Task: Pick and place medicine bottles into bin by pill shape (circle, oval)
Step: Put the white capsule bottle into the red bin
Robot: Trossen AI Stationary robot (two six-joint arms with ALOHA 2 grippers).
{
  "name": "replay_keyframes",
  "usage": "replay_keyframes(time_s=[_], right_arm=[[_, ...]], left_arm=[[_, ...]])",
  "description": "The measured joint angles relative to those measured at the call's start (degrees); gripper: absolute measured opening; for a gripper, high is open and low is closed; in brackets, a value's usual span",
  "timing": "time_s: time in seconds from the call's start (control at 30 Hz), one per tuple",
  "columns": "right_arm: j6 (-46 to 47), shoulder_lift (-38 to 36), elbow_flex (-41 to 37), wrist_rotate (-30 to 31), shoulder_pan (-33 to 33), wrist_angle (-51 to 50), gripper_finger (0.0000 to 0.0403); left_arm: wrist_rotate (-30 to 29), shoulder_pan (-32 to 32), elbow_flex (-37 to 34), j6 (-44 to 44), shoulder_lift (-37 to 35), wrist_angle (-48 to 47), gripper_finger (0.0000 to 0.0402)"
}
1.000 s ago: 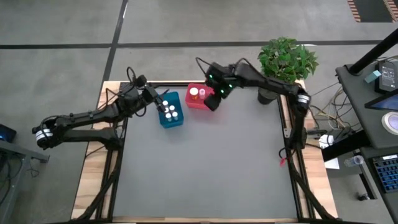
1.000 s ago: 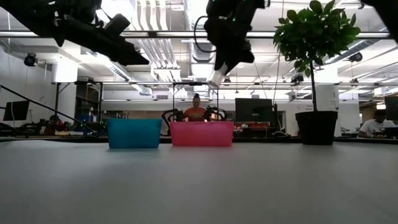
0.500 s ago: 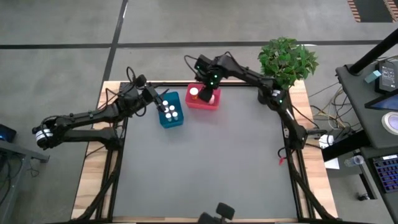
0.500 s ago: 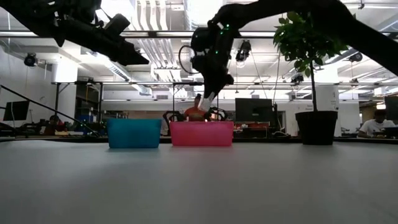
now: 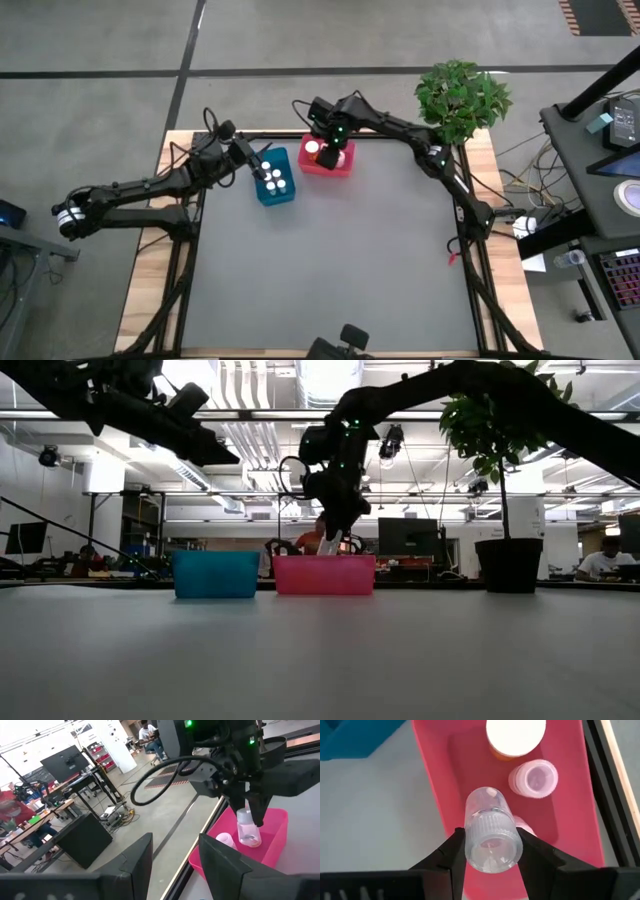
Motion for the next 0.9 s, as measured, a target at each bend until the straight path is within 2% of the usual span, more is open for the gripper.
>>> replay_keyframes(time_s=[0.47, 0.9], right_arm=[[-0.51, 3.91, -0.02, 0.39, 0.06, 3.23, 0.0138], [-0.43, 5.48, -0.02, 0.38, 0.10, 4.71, 0.0184]], left_arm=[[0.00, 0.00, -0.15, 0.13, 0.00, 0.29, 0.0141], [0.00, 0.00, -0.24, 0.17, 0.00, 0.34, 0.0141]])
